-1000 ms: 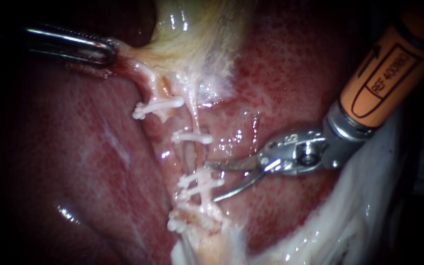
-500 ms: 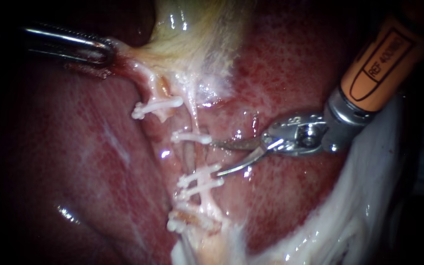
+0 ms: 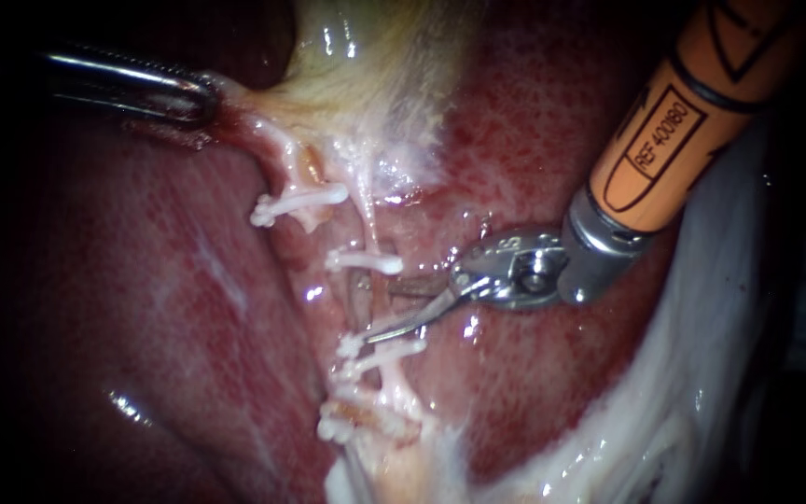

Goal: Go to the cutting position right tube

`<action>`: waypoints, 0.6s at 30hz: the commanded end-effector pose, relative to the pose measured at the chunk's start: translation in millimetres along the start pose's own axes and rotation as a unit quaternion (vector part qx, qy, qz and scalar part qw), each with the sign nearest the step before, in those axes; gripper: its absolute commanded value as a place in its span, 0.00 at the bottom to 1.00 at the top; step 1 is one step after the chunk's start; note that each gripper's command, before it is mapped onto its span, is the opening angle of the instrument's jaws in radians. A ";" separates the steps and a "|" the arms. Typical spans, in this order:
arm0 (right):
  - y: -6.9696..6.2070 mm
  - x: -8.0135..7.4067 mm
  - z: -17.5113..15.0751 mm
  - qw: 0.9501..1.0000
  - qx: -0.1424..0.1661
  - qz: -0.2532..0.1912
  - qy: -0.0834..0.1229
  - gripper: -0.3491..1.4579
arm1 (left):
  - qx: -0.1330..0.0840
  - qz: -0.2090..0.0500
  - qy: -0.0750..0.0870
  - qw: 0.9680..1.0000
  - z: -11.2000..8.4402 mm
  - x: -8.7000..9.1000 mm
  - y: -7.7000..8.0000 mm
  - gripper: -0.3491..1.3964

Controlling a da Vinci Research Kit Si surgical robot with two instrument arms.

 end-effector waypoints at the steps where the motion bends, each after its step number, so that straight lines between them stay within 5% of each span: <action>1: 0.0 0.0 0.2 1.000 0.003 0.001 0.001 0.99 | 0.000 0.000 0.000 1.000 0.0 0.0 0.0 0.00; 18: 0.8 1.2 2.0 0.998 0.045 -0.002 0.050 0.99 | 0.001 0.000 0.000 1.000 0.1 0.0 0.0 0.00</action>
